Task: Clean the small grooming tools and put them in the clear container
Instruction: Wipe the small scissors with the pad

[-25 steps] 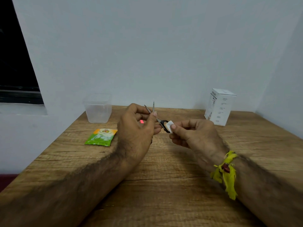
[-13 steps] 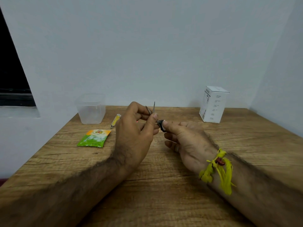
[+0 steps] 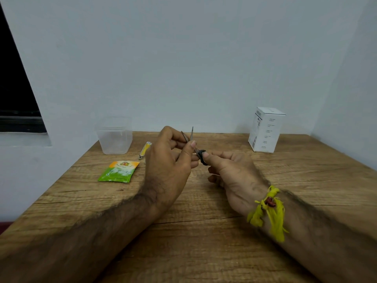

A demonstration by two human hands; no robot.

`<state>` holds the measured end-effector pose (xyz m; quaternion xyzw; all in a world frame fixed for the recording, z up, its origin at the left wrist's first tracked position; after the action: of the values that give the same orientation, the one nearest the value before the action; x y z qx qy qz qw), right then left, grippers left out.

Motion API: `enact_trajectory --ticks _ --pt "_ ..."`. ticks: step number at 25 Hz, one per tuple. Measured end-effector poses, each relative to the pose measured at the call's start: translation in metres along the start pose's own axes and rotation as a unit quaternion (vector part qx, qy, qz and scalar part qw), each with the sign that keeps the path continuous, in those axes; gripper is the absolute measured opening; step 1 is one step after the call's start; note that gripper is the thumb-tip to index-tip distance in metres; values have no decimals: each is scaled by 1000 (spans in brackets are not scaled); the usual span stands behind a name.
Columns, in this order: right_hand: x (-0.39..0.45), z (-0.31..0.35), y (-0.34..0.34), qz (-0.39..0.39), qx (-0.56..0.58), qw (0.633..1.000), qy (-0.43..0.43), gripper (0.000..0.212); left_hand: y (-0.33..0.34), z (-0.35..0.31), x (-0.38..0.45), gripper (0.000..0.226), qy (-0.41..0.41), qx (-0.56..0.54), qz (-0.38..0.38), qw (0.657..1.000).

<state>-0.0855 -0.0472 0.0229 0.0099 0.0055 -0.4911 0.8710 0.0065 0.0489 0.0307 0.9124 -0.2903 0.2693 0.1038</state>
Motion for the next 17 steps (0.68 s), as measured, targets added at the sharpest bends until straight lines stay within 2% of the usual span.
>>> enact_trajectory --ticks 5,10,13,17 --pt "3 -4 6 -11 32 999 28 6 0 1 0 12 10 9 -15 1000" --pt "3 6 -1 26 98 990 103 6 -1 -1 1 11 13 4 -13 1000" --pt "4 5 -4 1 58 993 105 9 0 -1 -1 11 38 9 -8 999" --pt "3 7 -2 17 56 989 135 11 2 -2 -5 12 86 27 12 996"
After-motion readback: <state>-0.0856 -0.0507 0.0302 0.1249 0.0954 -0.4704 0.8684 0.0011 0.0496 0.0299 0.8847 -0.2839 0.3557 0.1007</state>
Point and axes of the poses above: each hand's wrist, its own x-axis towards the middle knuckle, its own y-axis out of the palm, z = x × y, the point moved 2 cm from there along x, towards the middle knuckle, and after that the axes turned 4 degrees about -x, right-handed, at the moved point
